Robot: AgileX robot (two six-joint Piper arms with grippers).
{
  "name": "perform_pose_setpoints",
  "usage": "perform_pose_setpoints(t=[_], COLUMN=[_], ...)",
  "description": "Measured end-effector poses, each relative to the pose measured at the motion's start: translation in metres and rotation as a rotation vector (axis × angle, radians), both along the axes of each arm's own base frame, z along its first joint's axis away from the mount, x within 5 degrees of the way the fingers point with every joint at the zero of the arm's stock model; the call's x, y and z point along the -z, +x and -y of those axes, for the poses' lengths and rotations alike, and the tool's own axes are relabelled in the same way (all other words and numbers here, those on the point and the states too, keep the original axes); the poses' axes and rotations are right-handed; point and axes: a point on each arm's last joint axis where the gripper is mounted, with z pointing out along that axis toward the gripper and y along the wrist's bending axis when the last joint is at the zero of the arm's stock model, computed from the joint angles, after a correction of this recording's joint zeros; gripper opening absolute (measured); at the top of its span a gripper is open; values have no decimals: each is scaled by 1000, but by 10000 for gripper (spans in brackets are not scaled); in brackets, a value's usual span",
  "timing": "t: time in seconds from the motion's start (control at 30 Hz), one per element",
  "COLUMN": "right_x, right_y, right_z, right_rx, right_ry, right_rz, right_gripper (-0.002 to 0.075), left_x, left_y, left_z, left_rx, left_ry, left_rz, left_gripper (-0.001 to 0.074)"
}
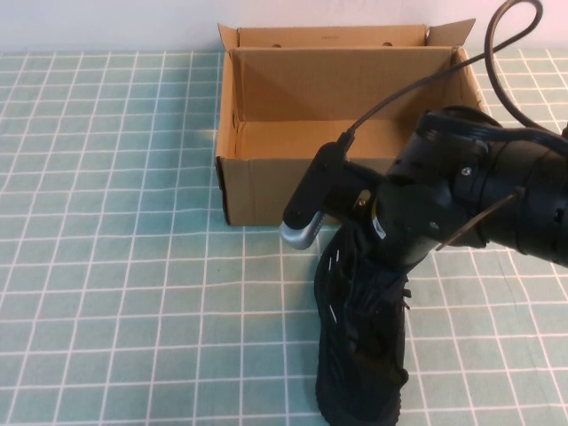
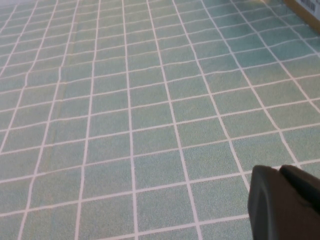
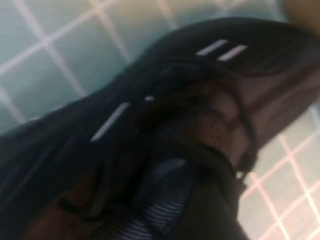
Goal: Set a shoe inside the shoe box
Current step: Pick up the shoe from the table
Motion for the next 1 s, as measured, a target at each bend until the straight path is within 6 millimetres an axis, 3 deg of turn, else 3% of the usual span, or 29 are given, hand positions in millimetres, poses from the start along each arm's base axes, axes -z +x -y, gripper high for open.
perform_pose_setpoints(t=[0.43, 1.0], right_x=[2, 27], right_y=[-2, 6], right_z=[-2, -8], right_rx=[38, 39], right_ry=[36, -30], right_rz=[-32, -70], right_gripper=[392, 393], left_x=[0, 0], left_y=[0, 0], left_z=[0, 0], left_rx=[0, 0], left_ry=[0, 0], left_rz=[0, 0], left_gripper=[-5, -4])
